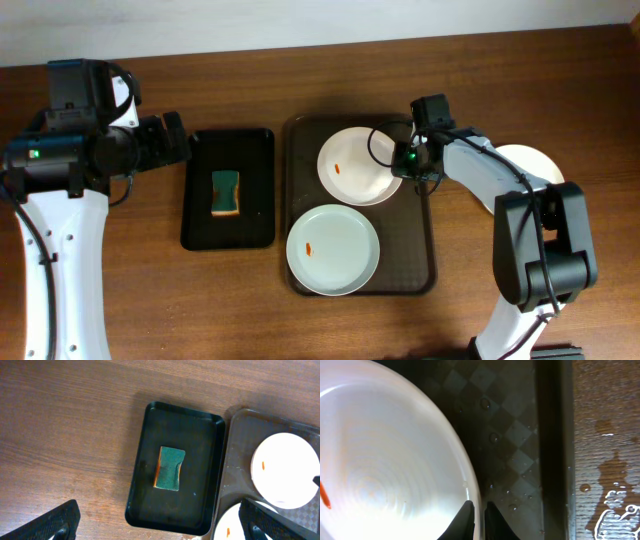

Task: Clean dirty plates on tray and stack at the side
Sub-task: 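Grasp the green sponge with the left gripper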

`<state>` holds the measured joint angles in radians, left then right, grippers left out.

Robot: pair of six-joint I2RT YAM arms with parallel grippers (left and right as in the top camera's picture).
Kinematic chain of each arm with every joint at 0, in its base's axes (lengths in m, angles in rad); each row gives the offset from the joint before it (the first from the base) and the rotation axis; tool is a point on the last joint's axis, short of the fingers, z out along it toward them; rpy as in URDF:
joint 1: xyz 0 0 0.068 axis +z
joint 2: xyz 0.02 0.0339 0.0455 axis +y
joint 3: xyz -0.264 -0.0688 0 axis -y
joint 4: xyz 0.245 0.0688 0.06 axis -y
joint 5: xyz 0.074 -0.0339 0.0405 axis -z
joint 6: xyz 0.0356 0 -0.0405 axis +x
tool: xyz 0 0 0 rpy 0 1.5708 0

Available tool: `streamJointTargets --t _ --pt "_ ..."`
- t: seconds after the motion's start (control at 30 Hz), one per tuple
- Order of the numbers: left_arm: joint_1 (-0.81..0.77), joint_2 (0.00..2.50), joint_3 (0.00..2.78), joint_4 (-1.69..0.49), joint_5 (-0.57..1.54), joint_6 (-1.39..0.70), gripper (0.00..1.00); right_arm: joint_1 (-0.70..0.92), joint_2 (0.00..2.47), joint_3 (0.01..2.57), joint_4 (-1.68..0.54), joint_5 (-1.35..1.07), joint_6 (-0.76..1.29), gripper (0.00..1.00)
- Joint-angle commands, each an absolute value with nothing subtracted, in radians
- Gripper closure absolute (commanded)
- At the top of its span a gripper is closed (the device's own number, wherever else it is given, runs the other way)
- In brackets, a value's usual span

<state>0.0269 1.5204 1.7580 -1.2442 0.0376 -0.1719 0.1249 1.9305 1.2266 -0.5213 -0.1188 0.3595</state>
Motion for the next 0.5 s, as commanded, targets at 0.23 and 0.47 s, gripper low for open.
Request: streamJointTargets --t 0.23,0.47 --pt "0.029 1.510 1.770 -1.243 0.042 -0.165 0.00 0.102 1.798 1.264 -0.634 -0.158 0.103 0.58" --pt "0.025 1.518 1.768 -1.223 0.216 -0.170 0.00 0.104 1.651 1.276 -0.736 -0.237 0.105 0.51"
